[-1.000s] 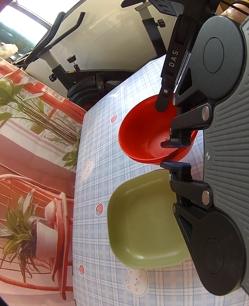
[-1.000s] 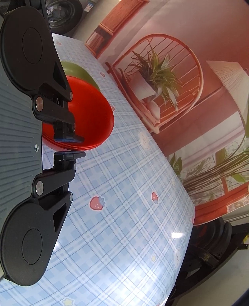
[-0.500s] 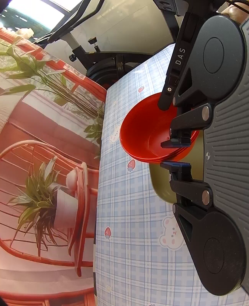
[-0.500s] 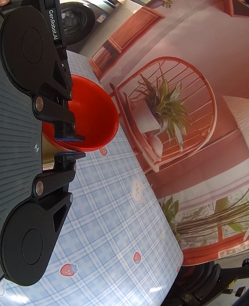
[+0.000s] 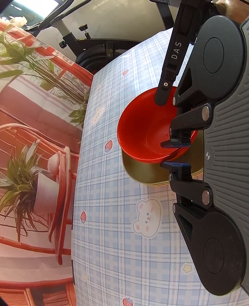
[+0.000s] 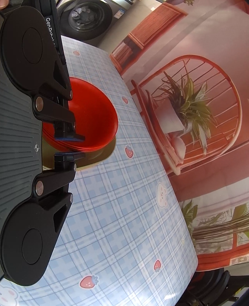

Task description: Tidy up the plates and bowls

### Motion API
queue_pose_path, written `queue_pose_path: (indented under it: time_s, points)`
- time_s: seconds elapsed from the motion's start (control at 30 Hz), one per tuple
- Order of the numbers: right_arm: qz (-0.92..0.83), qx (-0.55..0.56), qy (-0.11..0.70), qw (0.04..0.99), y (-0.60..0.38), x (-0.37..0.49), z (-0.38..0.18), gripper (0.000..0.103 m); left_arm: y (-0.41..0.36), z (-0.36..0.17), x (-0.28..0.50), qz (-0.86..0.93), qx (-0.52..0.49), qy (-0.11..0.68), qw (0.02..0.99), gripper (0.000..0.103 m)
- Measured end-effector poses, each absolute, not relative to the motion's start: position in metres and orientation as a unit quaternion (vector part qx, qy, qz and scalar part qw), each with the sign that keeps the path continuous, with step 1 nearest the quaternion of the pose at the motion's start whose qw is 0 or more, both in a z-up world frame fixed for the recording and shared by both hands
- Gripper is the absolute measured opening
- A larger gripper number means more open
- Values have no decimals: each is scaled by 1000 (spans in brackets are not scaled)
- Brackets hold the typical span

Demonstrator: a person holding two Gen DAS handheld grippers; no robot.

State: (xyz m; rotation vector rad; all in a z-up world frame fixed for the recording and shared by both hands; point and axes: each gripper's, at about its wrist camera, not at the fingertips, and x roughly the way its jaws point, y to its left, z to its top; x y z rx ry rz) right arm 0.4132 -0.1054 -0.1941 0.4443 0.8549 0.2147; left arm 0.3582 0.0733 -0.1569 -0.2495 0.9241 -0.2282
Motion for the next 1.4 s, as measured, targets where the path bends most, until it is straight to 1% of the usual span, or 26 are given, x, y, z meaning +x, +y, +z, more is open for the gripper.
queue_pose_path:
  time_s: [0.3,0.33,0.37,0.4,0.43,0.47,0.5,0.57,0.63,0.67,0.7,0.73,0.8,0.83,0.87,0.9,0.97,1.0,1.03,1.07,1.13,1.23,1.4]
  points:
    - [110,194,408,885,-97,412,-198,9,67,-159,354,-92,-85,439,890,16]
    - [110,191,409,886,-96,412,-198,10,65,-158,354,-91,-80,438,891,16]
    - [111,186,409,886,-96,412,-197,13,64,-157,353,-86,-73,436,893,16]
    - [110,183,409,887,-95,411,-196,15,63,-156,353,-82,-69,436,894,19]
    - [109,179,406,889,-96,410,-194,19,63,-154,352,-78,-68,438,893,23]
    - [111,174,402,892,-97,409,-192,23,65,-152,352,-74,-71,439,892,37]
    - [113,166,396,896,-98,408,-188,25,66,-150,350,-74,-75,437,893,49]
    - [112,145,378,908,-101,403,-178,32,68,-143,345,-68,-73,428,898,51]
    - [107,130,365,916,-105,399,-169,34,68,-135,342,-64,-63,423,902,56]
    - [104,126,358,919,-108,396,-164,40,67,-129,339,-65,-61,416,905,62]
    - [101,122,352,923,-111,394,-159,42,68,-123,336,-69,-65,407,909,67]
    - [99,119,344,926,-114,390,-155,45,68,-116,331,-73,-68,395,913,69]
    - [93,108,329,934,-121,383,-146,51,65,-105,322,-74,-61,376,922,78]
    - [91,105,323,936,-123,379,-143,57,62,-99,317,-70,-53,369,925,80]
    - [89,102,316,939,-126,375,-139,62,60,-95,312,-69,-47,362,928,85]
    - [88,101,312,941,-129,371,-136,65,58,-91,308,-74,-44,353,932,92]
    - [100,103,301,943,-135,362,-130,76,54,-83,297,-76,-47,336,937,96]
    - [105,103,295,944,-136,357,-127,77,53,-80,292,-72,-48,330,940,97]
    - [104,98,289,947,-137,351,-123,82,51,-78,288,-70,-49,323,942,98]
    - [99,92,285,949,-137,347,-120,88,49,-75,280,-65,-49,311,947,102]
    - [89,83,267,956,-138,333,-112,92,47,-70,268,-52,-48,293,953,103]
    - [79,87,254,960,-143,316,-103,103,45,-64,251,-47,-56,277,958,103]
    - [79,90,238,964,-145,289,-88,103,46,-56,226,-47,-67,278,957,103]
